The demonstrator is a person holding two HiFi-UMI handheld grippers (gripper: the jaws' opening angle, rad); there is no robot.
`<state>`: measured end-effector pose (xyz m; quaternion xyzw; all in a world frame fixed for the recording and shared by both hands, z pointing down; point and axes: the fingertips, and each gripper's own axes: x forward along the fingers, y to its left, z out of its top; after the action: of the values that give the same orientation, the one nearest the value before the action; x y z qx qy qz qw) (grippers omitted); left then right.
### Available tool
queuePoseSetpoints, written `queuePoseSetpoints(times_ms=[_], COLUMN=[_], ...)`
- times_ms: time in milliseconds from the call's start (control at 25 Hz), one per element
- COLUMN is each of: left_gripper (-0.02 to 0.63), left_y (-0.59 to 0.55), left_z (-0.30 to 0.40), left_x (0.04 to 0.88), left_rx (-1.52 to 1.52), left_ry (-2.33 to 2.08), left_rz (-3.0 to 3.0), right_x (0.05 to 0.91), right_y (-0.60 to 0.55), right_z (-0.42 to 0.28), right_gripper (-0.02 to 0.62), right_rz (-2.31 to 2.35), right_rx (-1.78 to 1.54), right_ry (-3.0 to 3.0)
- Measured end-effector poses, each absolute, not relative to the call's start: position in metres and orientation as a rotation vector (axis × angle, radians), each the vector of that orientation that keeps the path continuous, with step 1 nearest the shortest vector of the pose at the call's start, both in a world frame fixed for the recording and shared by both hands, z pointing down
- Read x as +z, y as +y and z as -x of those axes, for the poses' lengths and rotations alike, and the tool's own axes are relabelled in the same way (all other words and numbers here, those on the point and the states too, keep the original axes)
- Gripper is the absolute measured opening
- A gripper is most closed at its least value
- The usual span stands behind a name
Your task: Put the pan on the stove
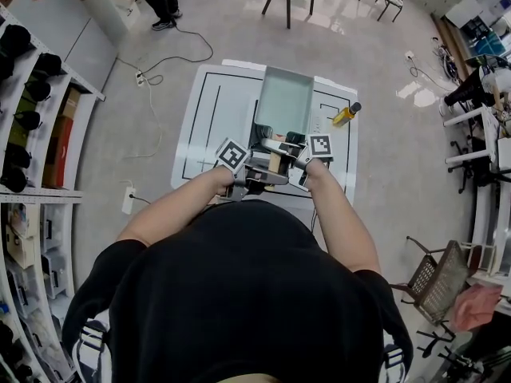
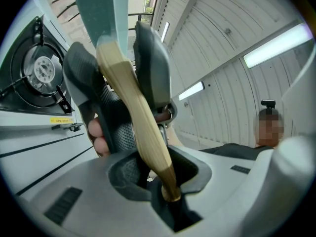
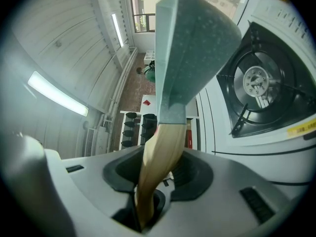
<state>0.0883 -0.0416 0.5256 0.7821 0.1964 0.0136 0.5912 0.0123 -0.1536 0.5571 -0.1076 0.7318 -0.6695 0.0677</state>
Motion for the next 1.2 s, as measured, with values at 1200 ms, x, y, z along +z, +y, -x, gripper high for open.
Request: queuePoseSetpoints(times_ms=[1200], left_gripper=[0.098], left_y=[-0.042], left_z=[-0.096], left_x=[0.577], left_rx=[0.080], left_ry=[0.435], left_rz=[-1.735], right_x=[0.617], right_y=[-0.152], right_z=[-0.023], right_gripper=[0.140], right_rz=[0.353], right_rx=[-2.149], right_ry=[2.063])
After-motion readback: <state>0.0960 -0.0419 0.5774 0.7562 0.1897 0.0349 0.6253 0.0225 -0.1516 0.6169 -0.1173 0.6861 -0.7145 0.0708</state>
